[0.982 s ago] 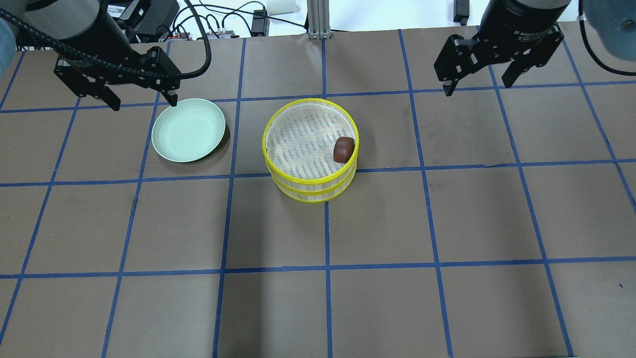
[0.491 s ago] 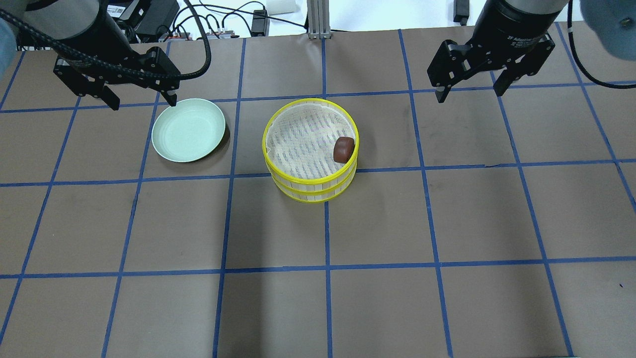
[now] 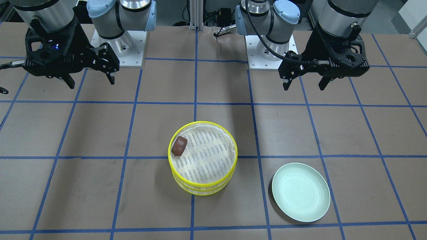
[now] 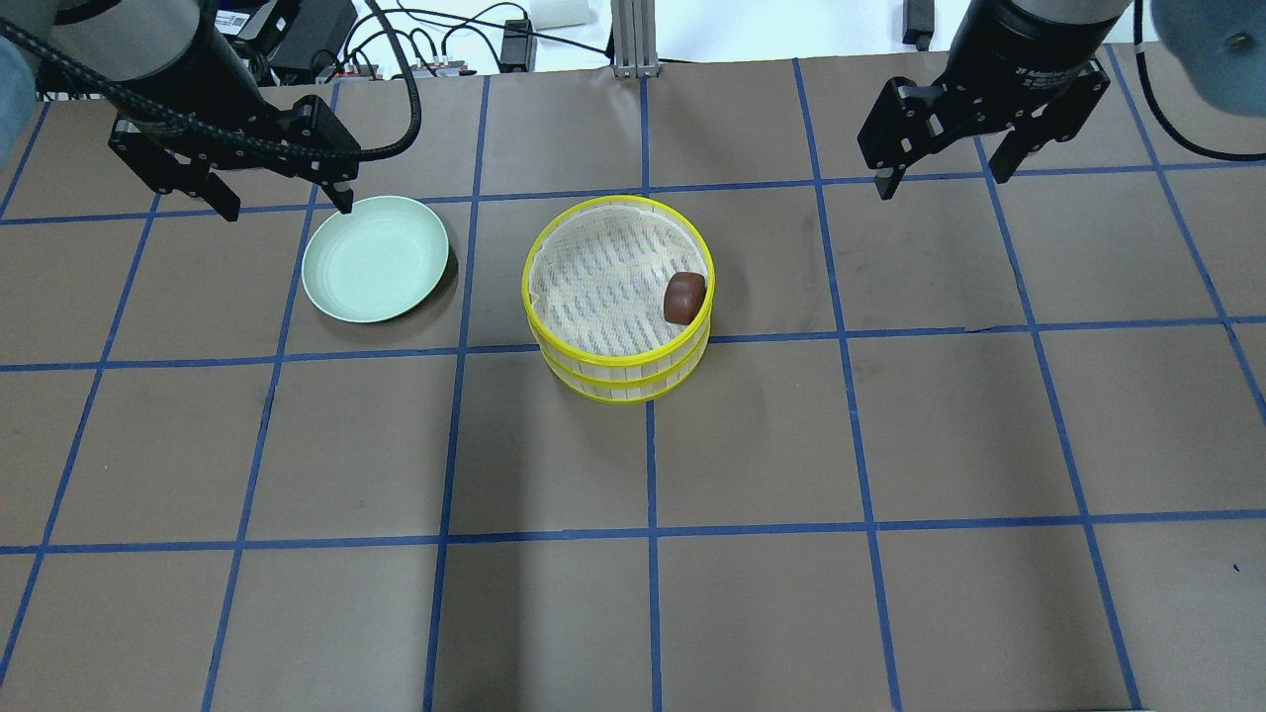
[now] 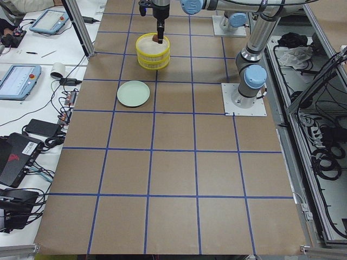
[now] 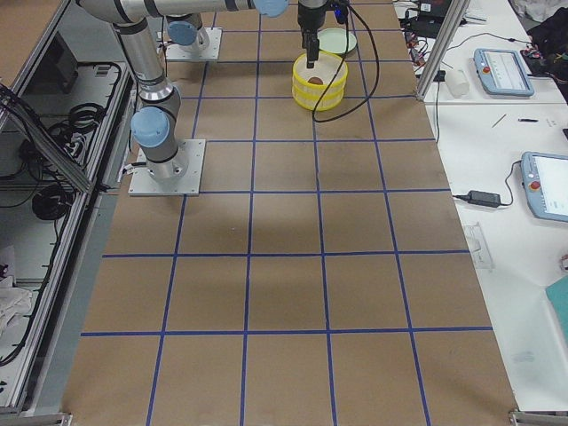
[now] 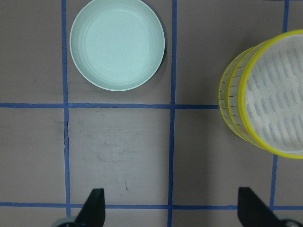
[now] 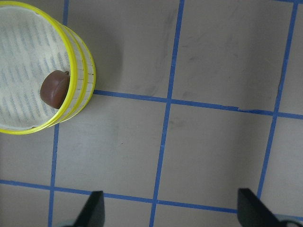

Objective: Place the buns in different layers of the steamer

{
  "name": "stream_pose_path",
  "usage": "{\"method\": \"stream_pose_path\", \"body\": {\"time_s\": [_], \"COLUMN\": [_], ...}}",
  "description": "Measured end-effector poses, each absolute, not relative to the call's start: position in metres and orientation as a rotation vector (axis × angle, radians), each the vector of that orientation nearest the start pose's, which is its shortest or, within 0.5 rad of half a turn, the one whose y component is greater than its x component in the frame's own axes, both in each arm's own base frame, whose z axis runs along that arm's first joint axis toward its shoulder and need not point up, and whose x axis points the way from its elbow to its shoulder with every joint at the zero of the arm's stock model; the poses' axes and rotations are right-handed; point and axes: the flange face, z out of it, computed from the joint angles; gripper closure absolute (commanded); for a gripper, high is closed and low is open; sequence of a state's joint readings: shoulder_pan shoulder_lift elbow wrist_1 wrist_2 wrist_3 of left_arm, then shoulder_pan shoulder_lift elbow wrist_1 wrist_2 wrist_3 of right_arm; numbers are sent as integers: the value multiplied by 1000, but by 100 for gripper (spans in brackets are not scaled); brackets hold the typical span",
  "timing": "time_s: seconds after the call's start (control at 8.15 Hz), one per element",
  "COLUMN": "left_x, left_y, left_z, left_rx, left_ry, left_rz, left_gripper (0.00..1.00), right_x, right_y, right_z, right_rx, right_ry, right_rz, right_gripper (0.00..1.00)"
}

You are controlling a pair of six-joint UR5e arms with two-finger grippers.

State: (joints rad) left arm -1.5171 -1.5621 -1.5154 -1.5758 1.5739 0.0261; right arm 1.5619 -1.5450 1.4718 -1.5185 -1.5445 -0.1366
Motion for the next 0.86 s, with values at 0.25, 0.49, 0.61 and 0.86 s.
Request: {"method": "stream_pose_path", "body": {"time_s": [0.25, 0.49, 0.61, 0.86], "left_x": [-107, -107, -107, -107], "left_y": [-499, -499, -499, -499], "left_z": [516, 514, 514, 513], "left_rx": [-42, -40, -39, -39], "left_ry": [3137, 3138, 3138, 3137], "left_rz": [-83, -78, -79, -79], "left_gripper": [0, 0, 0, 0], "right_x": [129, 128, 127, 127], "right_y": [-512, -515, -516, -516], "right_z": [522, 522, 523, 523], "right_rx": [-218, -220, -221, -222], "right_ry": [3125, 3132, 3136, 3139], "right_rz": [-99, -125, -130, -136], "right_gripper": [0, 0, 0, 0]}}
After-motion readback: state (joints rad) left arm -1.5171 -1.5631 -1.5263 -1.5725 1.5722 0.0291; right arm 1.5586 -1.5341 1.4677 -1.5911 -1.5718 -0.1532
